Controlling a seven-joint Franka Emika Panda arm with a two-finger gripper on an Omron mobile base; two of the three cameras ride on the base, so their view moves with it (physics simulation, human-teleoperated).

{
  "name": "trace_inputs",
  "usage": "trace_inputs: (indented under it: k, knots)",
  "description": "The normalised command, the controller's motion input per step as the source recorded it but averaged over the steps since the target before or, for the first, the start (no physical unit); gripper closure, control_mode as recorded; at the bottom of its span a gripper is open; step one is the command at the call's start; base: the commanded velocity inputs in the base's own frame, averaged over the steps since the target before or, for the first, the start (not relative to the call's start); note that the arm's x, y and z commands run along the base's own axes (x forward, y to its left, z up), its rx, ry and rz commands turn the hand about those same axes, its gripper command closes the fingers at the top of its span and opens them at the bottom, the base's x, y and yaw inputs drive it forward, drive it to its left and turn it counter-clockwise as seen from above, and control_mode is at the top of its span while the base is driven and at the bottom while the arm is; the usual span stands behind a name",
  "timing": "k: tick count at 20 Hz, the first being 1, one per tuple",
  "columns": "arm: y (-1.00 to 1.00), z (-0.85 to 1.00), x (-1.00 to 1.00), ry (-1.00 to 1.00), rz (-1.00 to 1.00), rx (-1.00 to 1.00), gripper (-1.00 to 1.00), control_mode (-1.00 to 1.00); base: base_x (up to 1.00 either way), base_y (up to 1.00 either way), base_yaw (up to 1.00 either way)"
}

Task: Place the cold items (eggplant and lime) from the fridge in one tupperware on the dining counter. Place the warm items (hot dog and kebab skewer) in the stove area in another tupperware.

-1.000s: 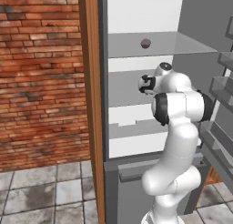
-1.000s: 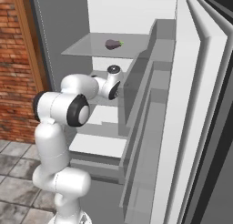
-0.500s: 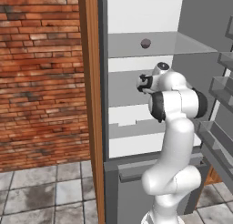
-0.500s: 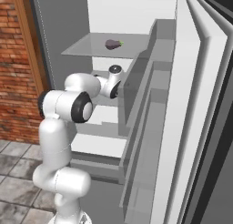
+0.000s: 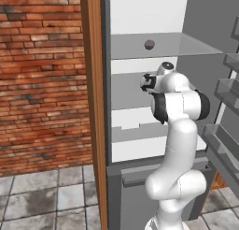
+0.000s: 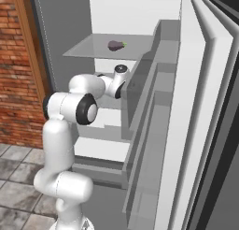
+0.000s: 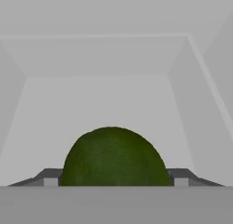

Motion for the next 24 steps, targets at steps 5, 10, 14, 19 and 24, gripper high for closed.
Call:
trace_inputs:
  k: [5, 10, 14, 19, 24]
  knots:
    - [0.0, -0.19, -0.1, 0.0, 0.0, 0.0, 1.0, -1.0, 0.0, 0.0, 0.0]
    - [0.0, -0.17, -0.53, -0.13, 0.0, 0.0, 1.0, -1.0, 0.0, 0.0, 0.0]
    - [0.0, -0.06, -0.98, -0.41, -0.01, 0.0, 1.0, -1.0, 0.0, 0.0, 0.0]
    - [0.0, 0.04, -1.0, -0.37, -0.07, 0.04, 1.0, -1.0, 0.0, 0.0, 0.0]
    - [0.0, 0.61, -0.94, -0.11, -0.08, 0.04, 1.0, -1.0, 0.0, 0.0, 0.0]
